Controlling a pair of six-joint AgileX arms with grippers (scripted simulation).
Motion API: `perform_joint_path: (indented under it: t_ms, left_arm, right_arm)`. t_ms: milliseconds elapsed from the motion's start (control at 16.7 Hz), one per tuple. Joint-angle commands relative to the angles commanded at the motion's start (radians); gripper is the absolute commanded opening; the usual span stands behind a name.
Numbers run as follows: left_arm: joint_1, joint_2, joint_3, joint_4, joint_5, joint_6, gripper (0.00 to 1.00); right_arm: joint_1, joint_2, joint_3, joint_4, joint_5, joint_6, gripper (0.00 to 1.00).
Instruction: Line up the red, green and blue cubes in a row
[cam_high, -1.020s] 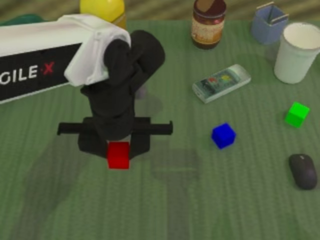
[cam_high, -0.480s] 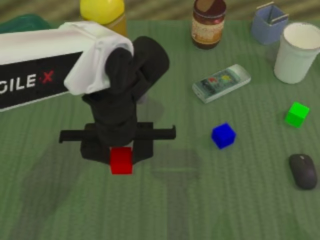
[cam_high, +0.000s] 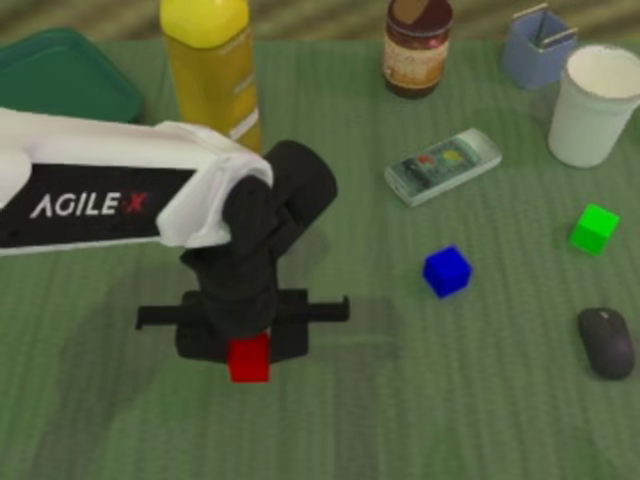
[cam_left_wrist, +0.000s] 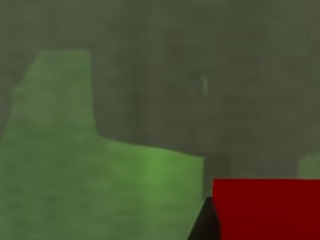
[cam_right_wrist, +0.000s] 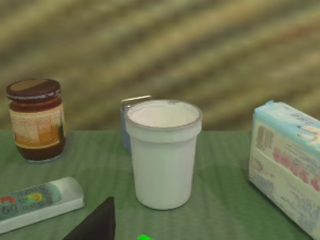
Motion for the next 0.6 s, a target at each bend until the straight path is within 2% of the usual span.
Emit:
perform_joint_path:
  t_ms: [240,600]
  left_arm:
    - [0.0,0.001,-0.001,0.002,0.0,0.0,0.0]
    - [0.0,0.001,-0.001,0.002,0.0,0.0,0.45]
  right_arm:
    - [0.0,0.0,0.0,0.0,0.0,0.0,1.0]
    - [0.0,0.0,0.0,0.0,0.0,0.0,1.0]
